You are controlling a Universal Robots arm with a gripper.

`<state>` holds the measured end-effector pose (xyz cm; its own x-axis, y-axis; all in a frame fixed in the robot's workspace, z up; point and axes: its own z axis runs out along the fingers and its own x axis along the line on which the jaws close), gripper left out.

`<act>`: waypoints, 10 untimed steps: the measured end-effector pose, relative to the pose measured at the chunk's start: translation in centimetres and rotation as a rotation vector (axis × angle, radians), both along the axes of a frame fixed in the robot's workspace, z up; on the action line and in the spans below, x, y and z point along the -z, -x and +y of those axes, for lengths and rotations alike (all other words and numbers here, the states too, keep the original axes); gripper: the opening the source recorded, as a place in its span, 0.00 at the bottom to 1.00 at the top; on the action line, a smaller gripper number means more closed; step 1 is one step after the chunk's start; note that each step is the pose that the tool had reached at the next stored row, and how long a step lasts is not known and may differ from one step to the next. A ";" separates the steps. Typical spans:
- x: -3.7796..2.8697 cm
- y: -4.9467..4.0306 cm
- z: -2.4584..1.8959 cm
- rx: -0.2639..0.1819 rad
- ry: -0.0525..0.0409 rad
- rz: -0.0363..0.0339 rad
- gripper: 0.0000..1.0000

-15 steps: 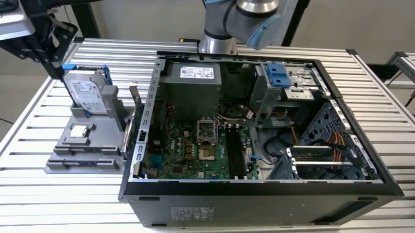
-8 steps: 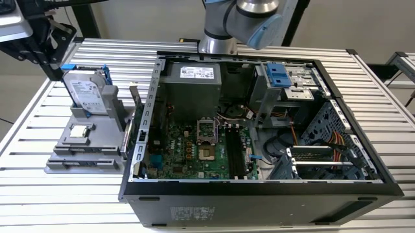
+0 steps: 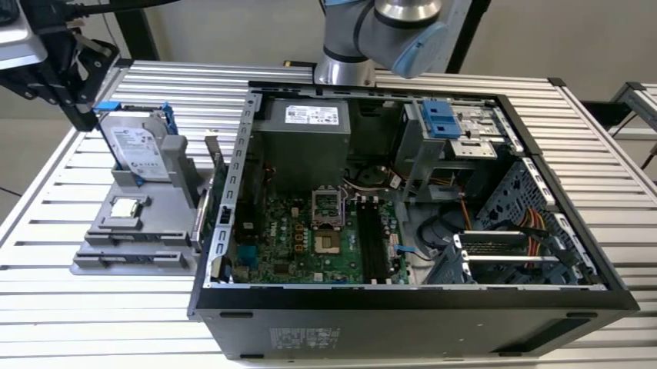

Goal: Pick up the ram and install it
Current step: 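Reach for the ram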

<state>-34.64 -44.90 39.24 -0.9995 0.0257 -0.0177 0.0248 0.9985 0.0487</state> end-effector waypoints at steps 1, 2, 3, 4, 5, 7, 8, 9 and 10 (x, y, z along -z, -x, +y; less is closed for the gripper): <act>0.00 0.01 -0.06 0.000 0.0000 0.0000 0.00; 0.00 0.01 -0.13 0.000 0.0001 0.0001 0.00; 0.00 0.02 -0.20 0.000 0.0000 0.0000 0.00; 0.00 0.02 -0.26 0.000 0.0000 0.0000 0.00; 0.00 0.03 -0.33 0.000 0.0001 0.0000 0.00; 0.00 0.05 -0.47 0.000 0.0000 0.0001 0.00; 0.00 0.05 -0.54 0.000 0.0001 0.0000 0.00; 0.00 0.06 -0.61 0.000 0.0000 0.0000 0.00; 0.00 0.07 -0.67 0.000 0.0001 0.0001 0.00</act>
<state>-34.70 -45.57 39.24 -0.9995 0.0256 -0.0176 0.0247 0.9985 0.0486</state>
